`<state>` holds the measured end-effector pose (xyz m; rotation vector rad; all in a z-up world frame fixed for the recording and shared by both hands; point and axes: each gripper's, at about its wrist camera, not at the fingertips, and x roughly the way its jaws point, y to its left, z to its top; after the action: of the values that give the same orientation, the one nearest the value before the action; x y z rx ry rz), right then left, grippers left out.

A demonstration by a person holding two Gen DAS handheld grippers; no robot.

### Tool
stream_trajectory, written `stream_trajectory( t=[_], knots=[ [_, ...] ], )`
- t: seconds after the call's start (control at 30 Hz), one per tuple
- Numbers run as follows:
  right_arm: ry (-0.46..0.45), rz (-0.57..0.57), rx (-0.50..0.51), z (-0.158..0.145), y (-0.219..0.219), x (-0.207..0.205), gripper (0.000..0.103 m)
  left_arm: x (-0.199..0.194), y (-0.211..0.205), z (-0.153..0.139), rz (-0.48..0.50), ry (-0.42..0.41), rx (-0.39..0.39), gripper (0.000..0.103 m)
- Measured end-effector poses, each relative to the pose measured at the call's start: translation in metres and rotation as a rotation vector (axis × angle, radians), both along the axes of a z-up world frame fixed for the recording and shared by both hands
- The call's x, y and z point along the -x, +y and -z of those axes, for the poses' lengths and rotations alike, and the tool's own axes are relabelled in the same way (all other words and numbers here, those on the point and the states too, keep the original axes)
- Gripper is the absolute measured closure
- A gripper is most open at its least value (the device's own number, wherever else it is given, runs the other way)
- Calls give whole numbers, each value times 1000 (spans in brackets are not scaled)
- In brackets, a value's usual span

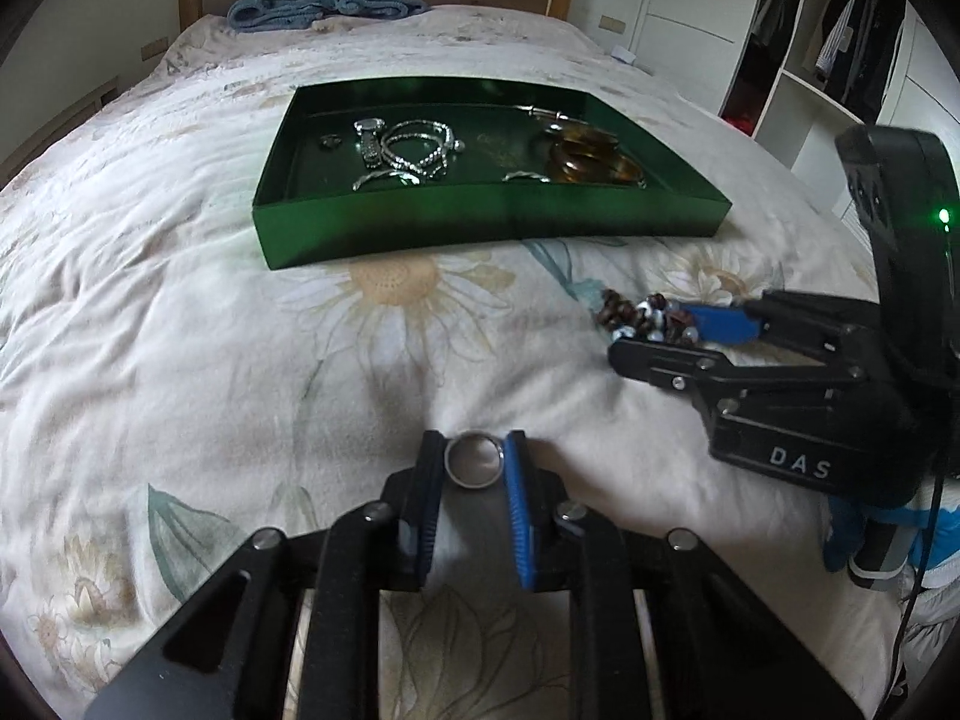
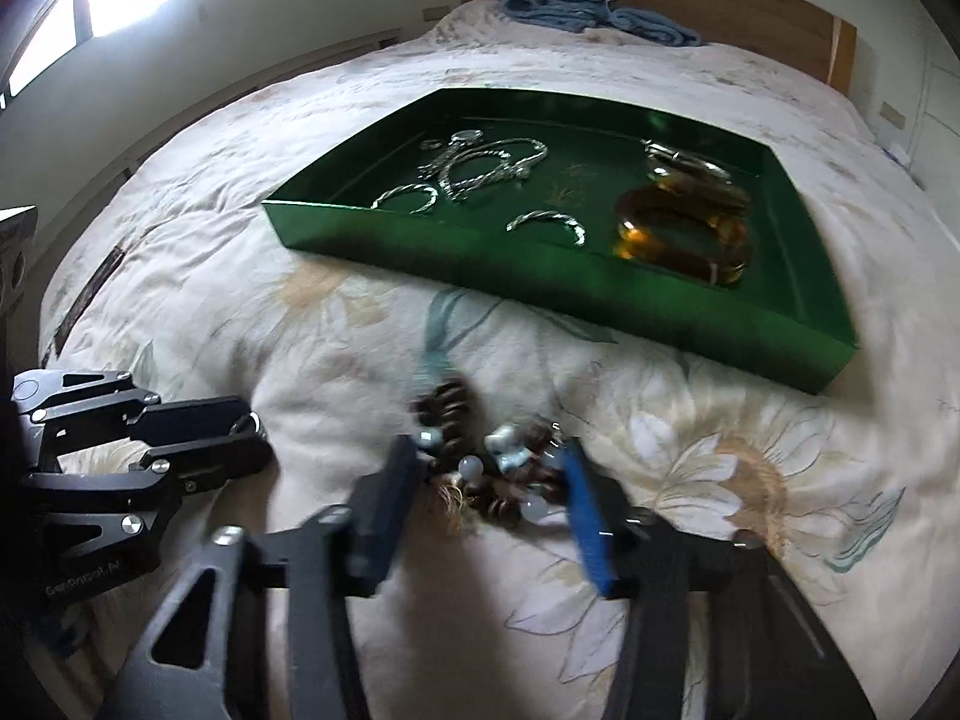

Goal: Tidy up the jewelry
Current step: 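Grasp the small silver ring with the left tool while the right tool grasps the dark beaded bracelet, then carry the ring and beaded bracelet into the green tray and release both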

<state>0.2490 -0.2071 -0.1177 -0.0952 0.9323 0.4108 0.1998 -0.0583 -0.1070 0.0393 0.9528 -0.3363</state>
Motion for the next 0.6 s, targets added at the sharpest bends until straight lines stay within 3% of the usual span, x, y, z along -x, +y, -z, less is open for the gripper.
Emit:
stream_trajectory(
  t=[0.03, 0.13, 0.4, 0.6],
  knots=[
    [8, -6, -11, -1, -1, 2, 77, 1, 1, -2, -2, -5, 2, 84],
    [13, -14, -33, -4, -3, 11, 87, 6, 6, -9, -11, -26, 17, 84],
    [-64, 16, -112, -38, -18, 31, 88, -1, 24, -50, -40, -103, 100, 84],
    [-128, 60, -161, -77, -16, -21, 88, -62, 19, -73, -69, -107, 132, 84]
  ],
)
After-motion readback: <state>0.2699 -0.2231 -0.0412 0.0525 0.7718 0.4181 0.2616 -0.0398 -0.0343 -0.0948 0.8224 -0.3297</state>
